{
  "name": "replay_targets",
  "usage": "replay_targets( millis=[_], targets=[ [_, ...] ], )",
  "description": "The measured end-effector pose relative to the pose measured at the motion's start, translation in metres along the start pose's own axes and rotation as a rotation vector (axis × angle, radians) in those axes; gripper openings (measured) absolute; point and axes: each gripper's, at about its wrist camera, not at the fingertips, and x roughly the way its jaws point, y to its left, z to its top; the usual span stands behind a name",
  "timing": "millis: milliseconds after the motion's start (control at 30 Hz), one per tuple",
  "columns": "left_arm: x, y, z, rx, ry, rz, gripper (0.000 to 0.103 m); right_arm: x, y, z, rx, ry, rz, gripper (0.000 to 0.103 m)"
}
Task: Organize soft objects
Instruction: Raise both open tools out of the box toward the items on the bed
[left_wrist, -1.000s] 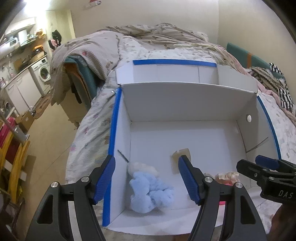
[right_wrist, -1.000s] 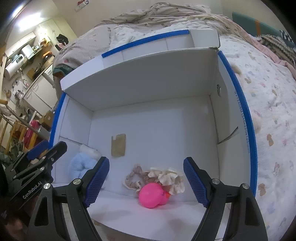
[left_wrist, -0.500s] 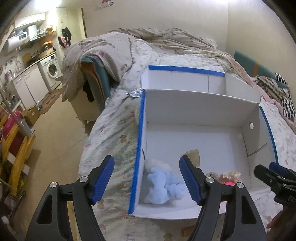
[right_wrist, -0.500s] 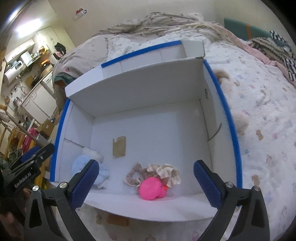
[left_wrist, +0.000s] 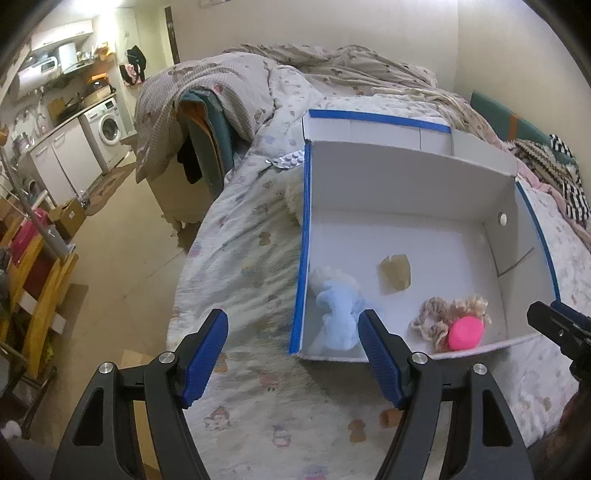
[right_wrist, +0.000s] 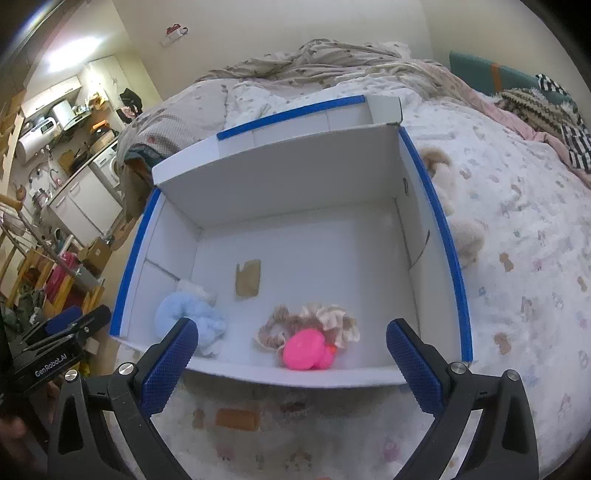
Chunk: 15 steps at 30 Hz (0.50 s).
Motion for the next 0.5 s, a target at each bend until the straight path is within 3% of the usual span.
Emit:
replay_targets(
  millis=[500],
  targets=[
    [0.018, 0.002, -0.029, -0.035, 0.110, -0.011, 0.071, -0.012, -0.015, -0.029, 0.020, 0.024, 0.010, 0.103]
  ],
)
